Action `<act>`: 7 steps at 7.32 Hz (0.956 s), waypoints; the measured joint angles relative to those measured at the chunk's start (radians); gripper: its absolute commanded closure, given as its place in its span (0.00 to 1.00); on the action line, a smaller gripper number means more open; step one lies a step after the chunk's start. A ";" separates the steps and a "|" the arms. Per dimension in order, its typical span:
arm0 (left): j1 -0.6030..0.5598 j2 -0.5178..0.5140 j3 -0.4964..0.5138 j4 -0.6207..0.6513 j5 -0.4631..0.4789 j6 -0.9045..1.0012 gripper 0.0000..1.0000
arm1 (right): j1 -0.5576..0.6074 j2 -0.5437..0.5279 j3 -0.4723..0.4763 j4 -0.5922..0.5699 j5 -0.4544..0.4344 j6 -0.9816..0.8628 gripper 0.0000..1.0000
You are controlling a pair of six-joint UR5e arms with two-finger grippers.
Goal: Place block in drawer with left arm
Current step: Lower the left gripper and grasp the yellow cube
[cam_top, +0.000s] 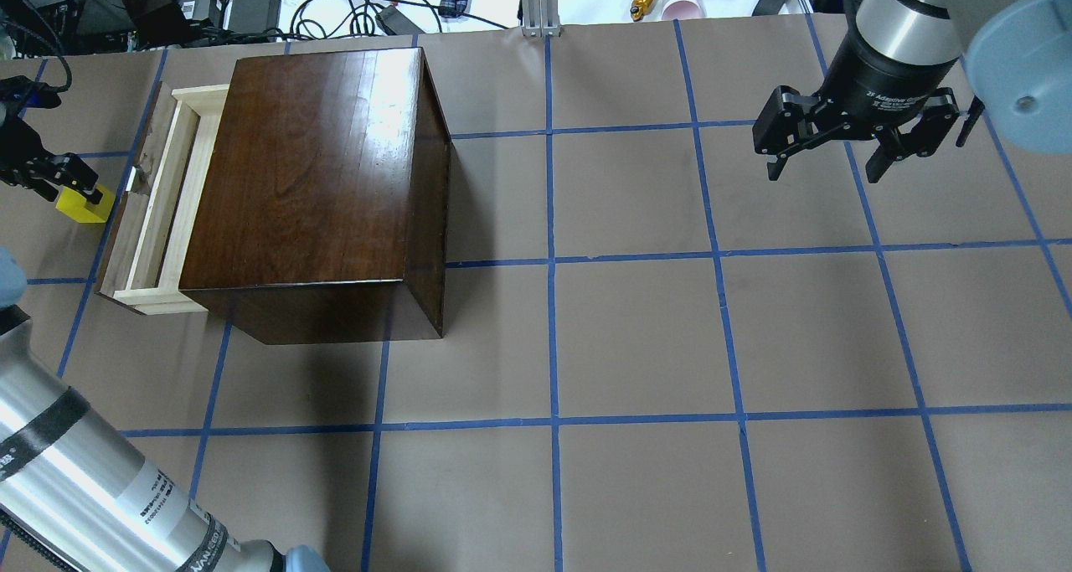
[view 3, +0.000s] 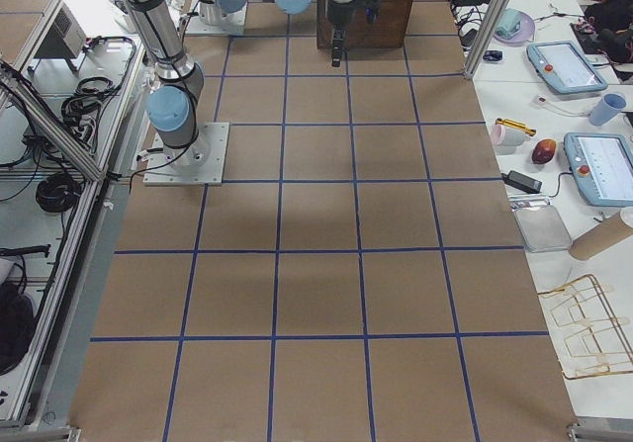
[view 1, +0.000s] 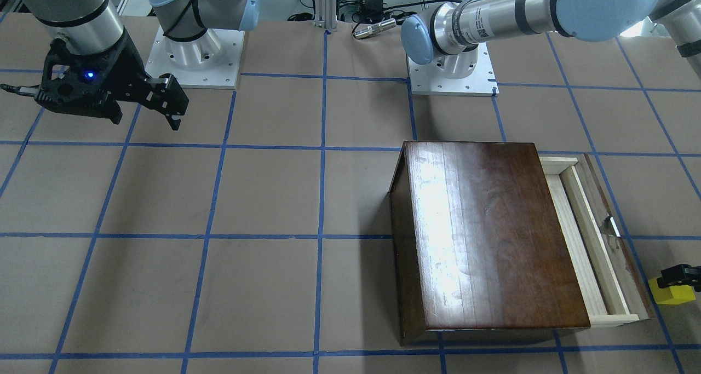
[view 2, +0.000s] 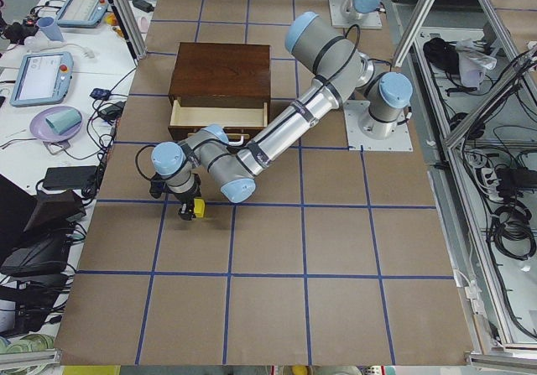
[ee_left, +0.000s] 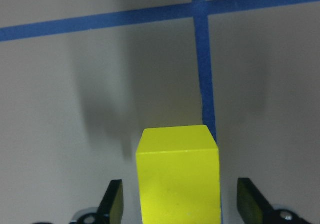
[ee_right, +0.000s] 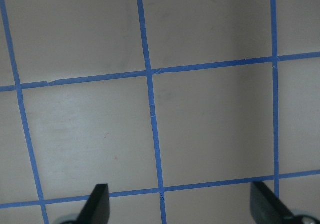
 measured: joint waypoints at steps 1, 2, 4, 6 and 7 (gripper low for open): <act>0.000 -0.003 0.000 0.002 -0.001 0.000 0.19 | 0.000 0.000 0.000 0.000 0.000 0.000 0.00; 0.000 -0.006 -0.001 0.003 -0.001 0.000 0.21 | 0.000 0.000 0.000 0.000 -0.001 0.000 0.00; -0.001 -0.012 -0.001 0.004 -0.001 0.000 0.21 | 0.000 0.000 0.000 0.000 -0.001 0.000 0.00; -0.001 -0.016 -0.001 0.004 0.000 0.001 0.34 | 0.000 0.000 0.000 0.000 0.000 0.000 0.00; -0.001 -0.018 -0.001 0.004 0.000 0.001 0.43 | 0.000 0.000 0.000 0.000 0.000 0.000 0.00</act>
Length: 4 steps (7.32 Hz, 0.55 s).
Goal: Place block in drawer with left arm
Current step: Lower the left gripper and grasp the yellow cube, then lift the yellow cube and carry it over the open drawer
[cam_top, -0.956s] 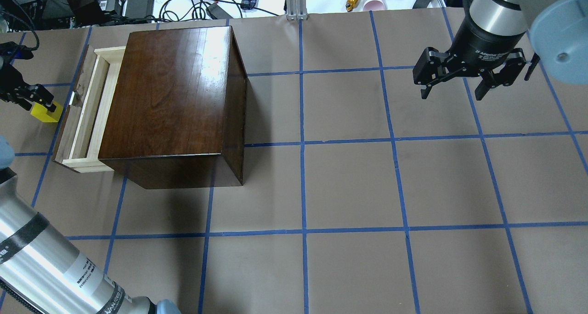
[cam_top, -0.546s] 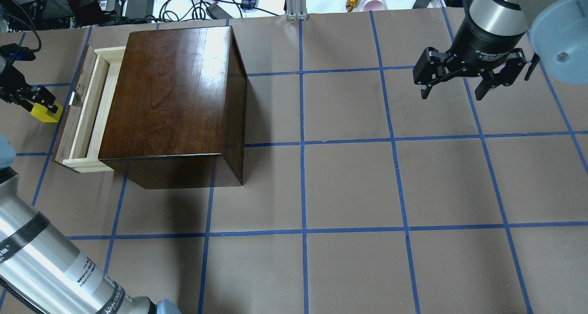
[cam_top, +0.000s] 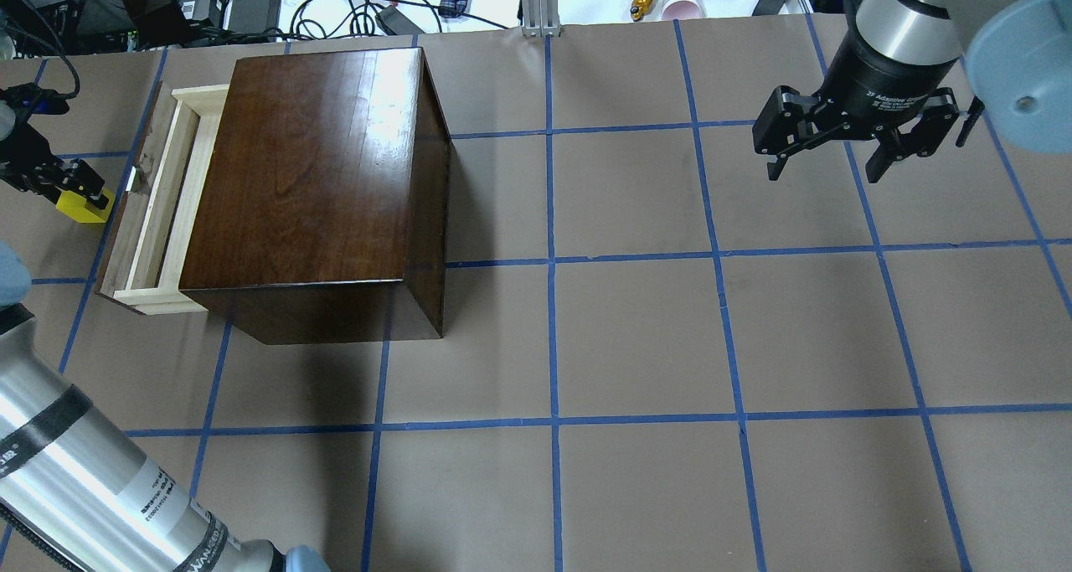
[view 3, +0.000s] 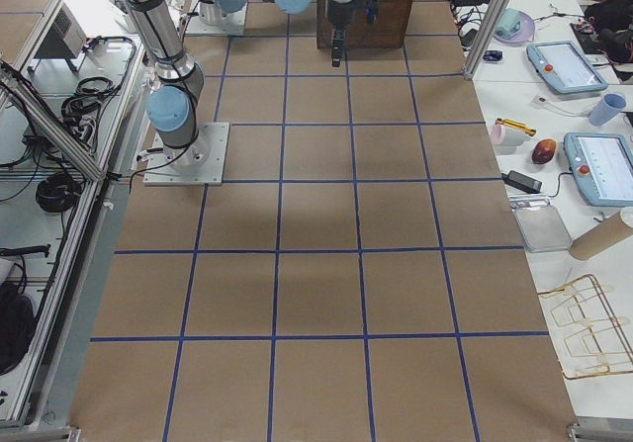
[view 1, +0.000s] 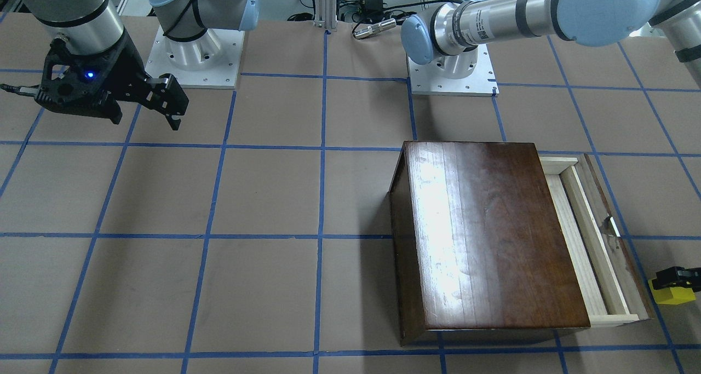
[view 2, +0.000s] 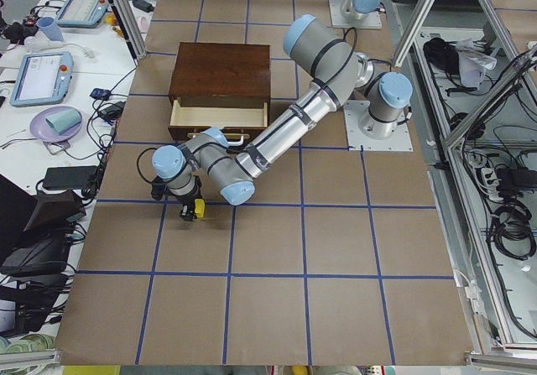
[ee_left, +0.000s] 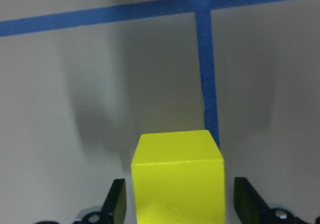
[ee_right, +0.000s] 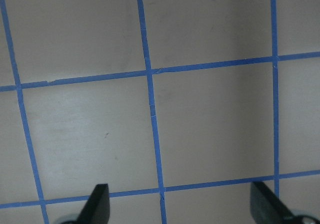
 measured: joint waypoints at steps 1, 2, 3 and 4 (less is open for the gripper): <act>0.000 -0.001 0.000 0.000 0.000 0.001 0.55 | 0.000 0.000 0.000 0.000 0.000 0.000 0.00; 0.000 -0.001 0.000 0.000 0.000 0.002 0.62 | 0.000 0.000 0.000 0.000 0.000 0.000 0.00; 0.001 0.000 0.000 0.000 0.000 0.006 0.63 | 0.000 0.000 0.000 0.000 0.000 0.000 0.00; 0.001 0.001 0.000 0.000 0.001 0.012 0.63 | 0.000 0.000 0.000 0.000 0.000 0.000 0.00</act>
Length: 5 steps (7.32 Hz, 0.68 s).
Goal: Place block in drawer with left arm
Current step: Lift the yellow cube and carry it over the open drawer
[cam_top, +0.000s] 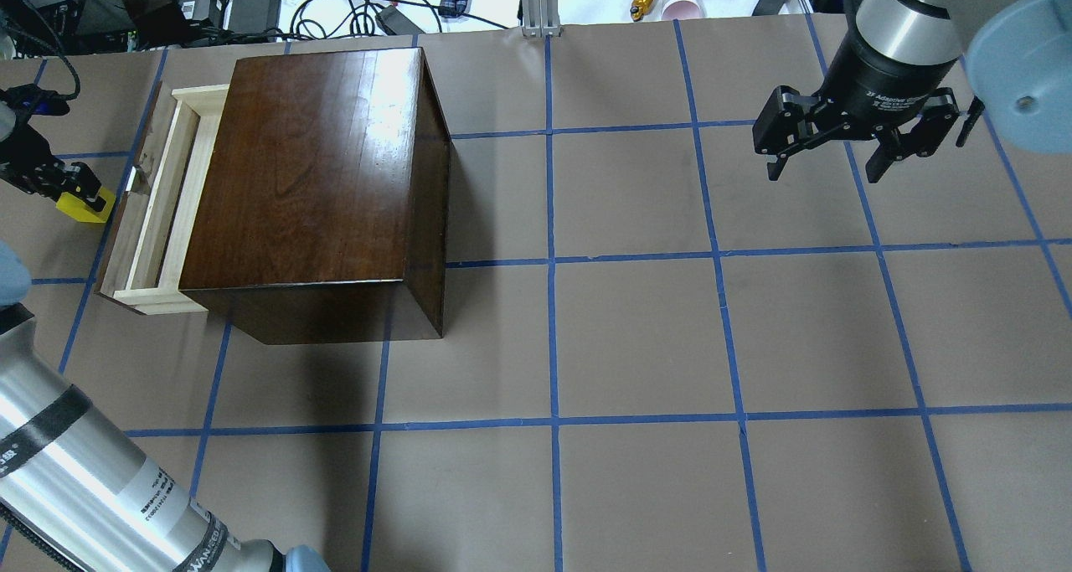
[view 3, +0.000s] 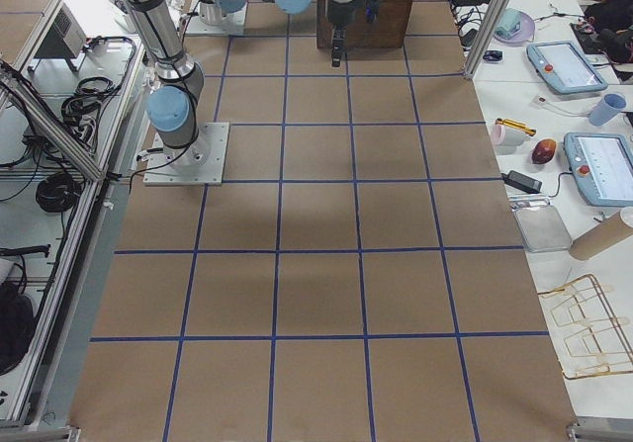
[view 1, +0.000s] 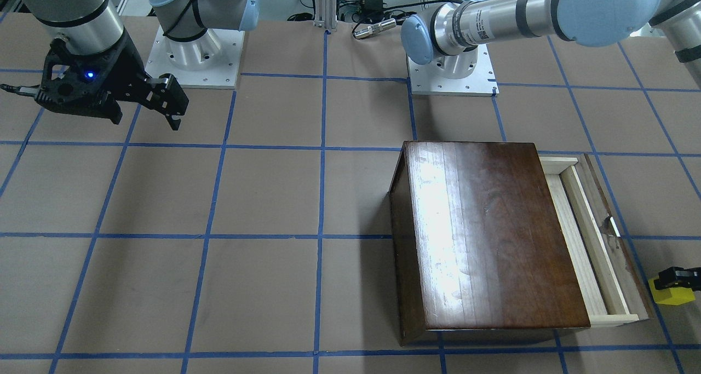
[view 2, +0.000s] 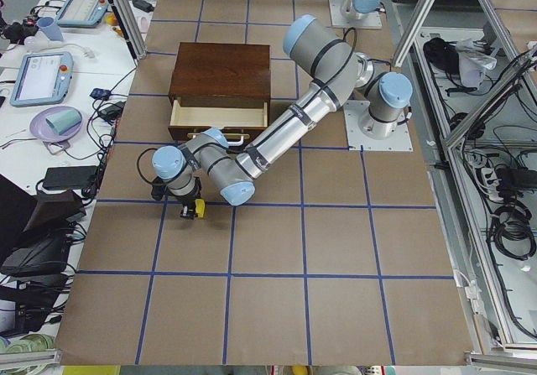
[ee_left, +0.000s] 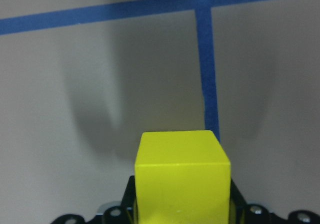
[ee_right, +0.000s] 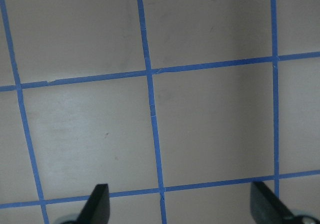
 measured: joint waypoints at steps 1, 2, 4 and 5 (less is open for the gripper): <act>0.000 0.005 0.000 0.000 0.000 0.005 0.63 | 0.000 0.000 0.000 0.000 0.000 0.000 0.00; 0.000 0.014 -0.002 -0.005 0.000 0.007 0.63 | 0.000 0.000 0.000 0.000 0.000 0.000 0.00; -0.001 0.064 -0.008 -0.060 0.001 0.009 0.63 | 0.000 0.000 0.000 0.000 -0.001 0.000 0.00; -0.001 0.099 -0.014 -0.099 0.001 0.008 0.63 | 0.000 0.000 0.000 0.000 0.000 0.000 0.00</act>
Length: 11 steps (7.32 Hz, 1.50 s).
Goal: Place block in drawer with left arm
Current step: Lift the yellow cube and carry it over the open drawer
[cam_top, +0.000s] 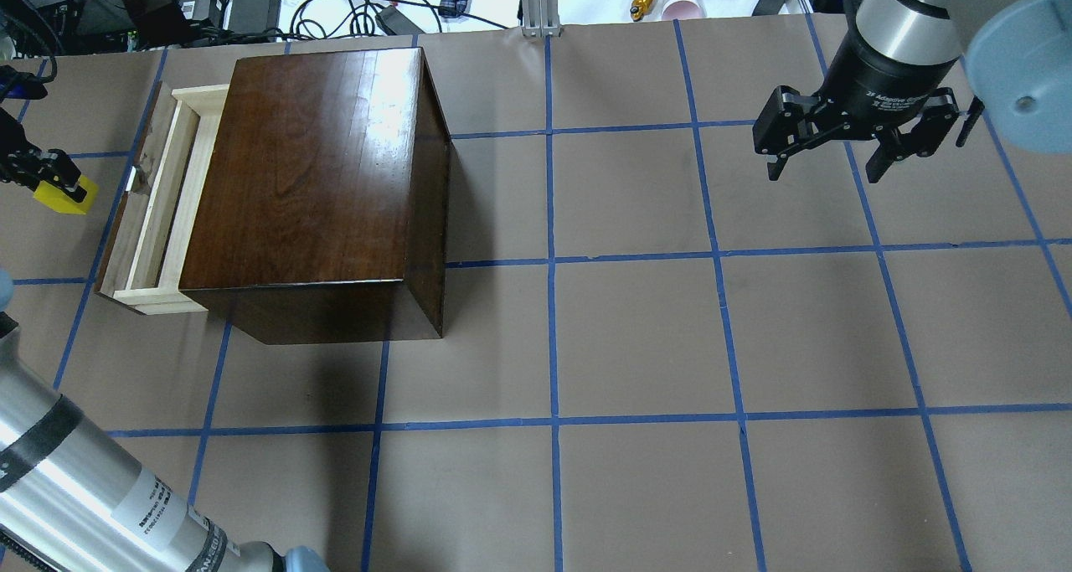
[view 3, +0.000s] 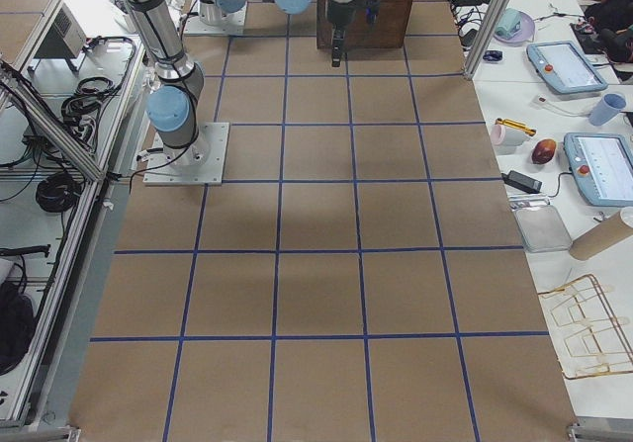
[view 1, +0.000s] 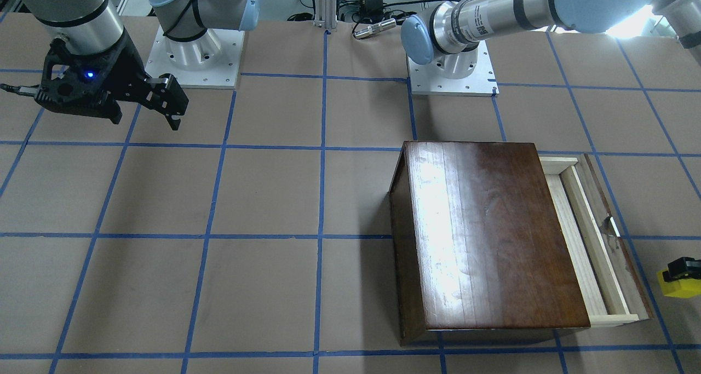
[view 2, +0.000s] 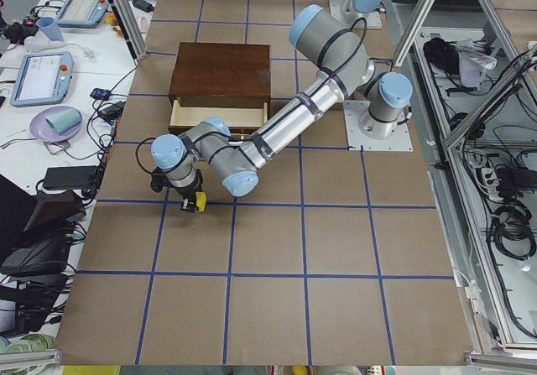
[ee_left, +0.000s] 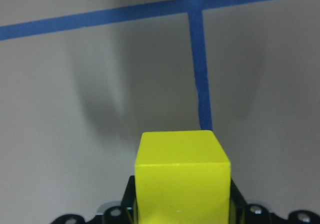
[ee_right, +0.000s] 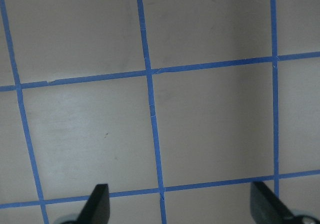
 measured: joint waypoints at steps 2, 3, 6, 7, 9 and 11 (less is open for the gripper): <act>0.000 0.075 -0.022 -0.070 -0.001 -0.002 0.63 | 0.000 0.000 0.000 0.000 0.000 0.000 0.00; -0.001 0.116 -0.037 -0.110 -0.001 -0.006 0.63 | 0.000 0.000 0.000 0.000 0.000 0.000 0.00; -0.015 0.231 -0.085 -0.208 0.005 -0.037 0.64 | 0.000 0.000 0.000 0.000 0.000 0.000 0.00; -0.020 0.267 -0.111 -0.217 0.006 -0.054 0.64 | 0.000 0.000 0.000 0.000 0.001 0.000 0.00; -0.050 0.333 -0.160 -0.222 0.006 -0.096 0.64 | 0.000 0.000 0.000 0.000 0.000 0.000 0.00; -0.091 0.377 -0.191 -0.223 0.005 -0.155 0.64 | 0.000 0.000 0.000 0.000 0.000 0.000 0.00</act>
